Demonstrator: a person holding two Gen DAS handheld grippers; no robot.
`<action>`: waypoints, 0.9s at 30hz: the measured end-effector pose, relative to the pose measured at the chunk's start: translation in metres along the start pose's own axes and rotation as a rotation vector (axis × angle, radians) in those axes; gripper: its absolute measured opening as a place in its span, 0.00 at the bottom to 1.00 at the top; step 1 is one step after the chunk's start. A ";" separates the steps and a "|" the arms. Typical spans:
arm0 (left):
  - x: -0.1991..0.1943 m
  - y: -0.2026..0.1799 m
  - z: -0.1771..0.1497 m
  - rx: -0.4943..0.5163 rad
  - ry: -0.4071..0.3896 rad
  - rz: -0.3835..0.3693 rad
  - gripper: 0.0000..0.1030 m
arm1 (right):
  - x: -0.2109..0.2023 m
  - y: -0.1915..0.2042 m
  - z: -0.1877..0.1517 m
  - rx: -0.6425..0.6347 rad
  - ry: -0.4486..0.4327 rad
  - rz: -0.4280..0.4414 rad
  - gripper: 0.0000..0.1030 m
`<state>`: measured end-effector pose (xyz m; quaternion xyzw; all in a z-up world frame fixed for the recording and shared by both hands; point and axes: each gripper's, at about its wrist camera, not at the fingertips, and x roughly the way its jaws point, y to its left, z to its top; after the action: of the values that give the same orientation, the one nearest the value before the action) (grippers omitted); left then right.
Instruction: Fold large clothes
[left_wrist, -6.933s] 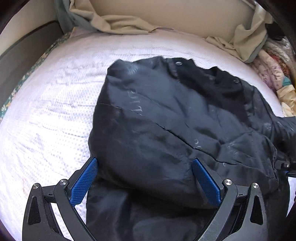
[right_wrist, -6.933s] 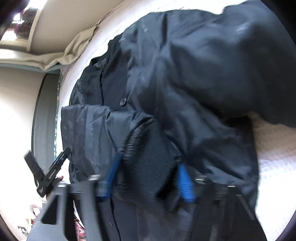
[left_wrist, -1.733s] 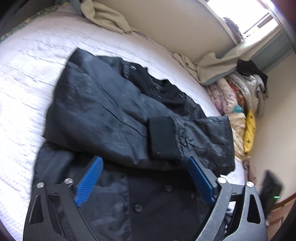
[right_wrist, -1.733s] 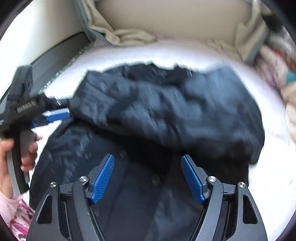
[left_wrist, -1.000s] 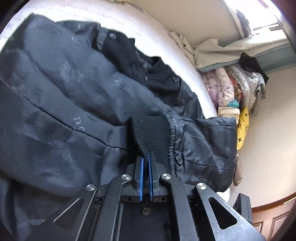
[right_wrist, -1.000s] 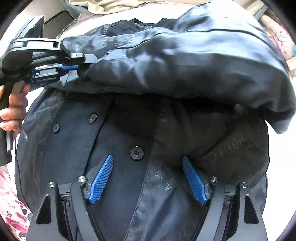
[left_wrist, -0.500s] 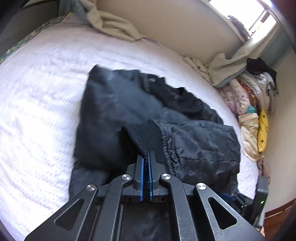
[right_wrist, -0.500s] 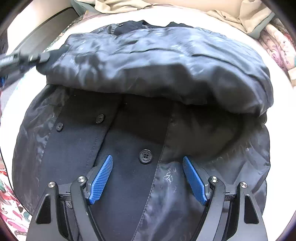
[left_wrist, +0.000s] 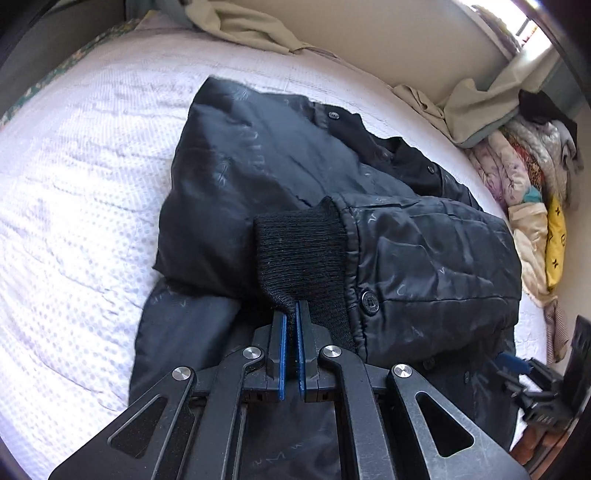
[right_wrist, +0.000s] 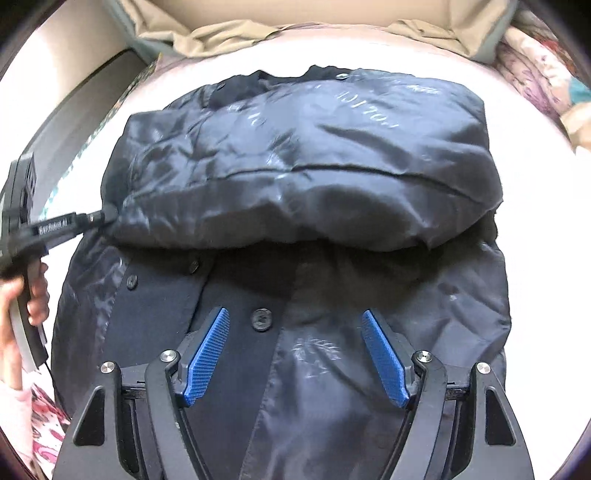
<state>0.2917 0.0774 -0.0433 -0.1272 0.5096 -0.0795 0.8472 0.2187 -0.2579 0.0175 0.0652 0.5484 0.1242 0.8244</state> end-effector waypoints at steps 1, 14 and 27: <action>-0.003 -0.001 0.002 0.007 -0.006 0.001 0.07 | -0.005 -0.005 0.001 0.018 -0.010 0.016 0.70; -0.030 -0.027 0.028 0.097 -0.155 -0.086 0.40 | -0.069 -0.045 0.054 0.151 -0.325 -0.091 0.11; 0.030 -0.024 0.014 0.187 -0.048 0.123 0.65 | 0.035 -0.080 0.065 0.203 -0.157 -0.121 0.07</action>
<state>0.3182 0.0487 -0.0552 -0.0181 0.4862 -0.0716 0.8707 0.3024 -0.3231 -0.0073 0.1246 0.4951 0.0125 0.8598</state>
